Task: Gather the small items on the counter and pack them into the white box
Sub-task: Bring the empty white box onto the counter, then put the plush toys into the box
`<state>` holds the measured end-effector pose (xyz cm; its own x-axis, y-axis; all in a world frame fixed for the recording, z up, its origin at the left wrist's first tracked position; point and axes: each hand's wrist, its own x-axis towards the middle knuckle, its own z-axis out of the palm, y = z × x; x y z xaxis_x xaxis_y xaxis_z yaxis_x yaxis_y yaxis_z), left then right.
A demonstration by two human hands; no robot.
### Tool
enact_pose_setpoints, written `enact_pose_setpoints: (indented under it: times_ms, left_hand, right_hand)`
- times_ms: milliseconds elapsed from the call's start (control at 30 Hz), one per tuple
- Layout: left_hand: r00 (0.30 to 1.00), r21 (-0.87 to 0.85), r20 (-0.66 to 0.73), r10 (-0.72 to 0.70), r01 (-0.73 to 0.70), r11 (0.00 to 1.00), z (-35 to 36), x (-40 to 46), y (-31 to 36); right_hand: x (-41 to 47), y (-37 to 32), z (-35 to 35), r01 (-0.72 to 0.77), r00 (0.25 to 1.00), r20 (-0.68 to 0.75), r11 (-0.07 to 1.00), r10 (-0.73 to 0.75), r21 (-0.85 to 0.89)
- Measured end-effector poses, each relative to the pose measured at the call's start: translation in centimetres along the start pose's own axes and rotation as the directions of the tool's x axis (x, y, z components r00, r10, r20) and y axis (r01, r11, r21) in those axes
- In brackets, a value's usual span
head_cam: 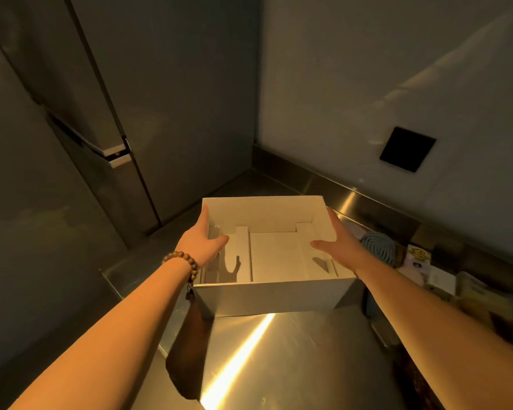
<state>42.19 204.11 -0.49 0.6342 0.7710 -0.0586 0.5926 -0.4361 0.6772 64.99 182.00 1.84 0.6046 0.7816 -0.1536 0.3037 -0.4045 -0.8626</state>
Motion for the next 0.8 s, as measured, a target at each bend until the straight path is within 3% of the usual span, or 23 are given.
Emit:
enact_pose_setpoints:
  times_ms: [200, 300, 400, 567, 667, 800]
  left_hand:
    - [0.998, 0.179, 0.029, 0.056, -0.06, 0.982, -1.8, -1.8, 1.1]
    - [0.98, 0.217, -0.047, 0.193, -0.179, 0.96, -2.6, -3.6, 3.0]
    - [0.934, 0.233, -0.071, 0.351, -0.327, 0.916, -1.9, -5.2, 6.0]
    - [0.87, 0.187, 0.051, 0.49, -0.49, 0.851, 2.0, -6.7, 11.2]
    - [0.807, 0.144, 0.143, 0.573, -0.59, 0.795, 5.2, -7.8, 14.1]
    - [0.697, 0.068, 0.199, 0.688, -0.711, 0.7, 9.3, -9.9, 17.3]
  right_hand:
    - [-2.8, -0.8, -0.2, -0.067, 0.998, 0.005, 0.997, 0.067, -0.042]
    - [-5.2, -1.3, -0.2, -0.059, 0.998, -0.041, 0.997, 0.057, -0.055]
    - [-7.1, -1.4, -0.1, -0.071, 0.984, -0.167, 0.995, 0.058, -0.074]
    - [-10.7, -0.2, -0.9, -0.063, 0.961, -0.274, 0.994, 0.035, -0.093]
    - [-13.5, 2.0, -2.3, -0.141, 0.933, -0.347, 0.982, 0.091, -0.122]
    - [-17.7, 4.8, -4.7, -0.111, 0.911, -0.399, 0.994, 0.107, 0.013]
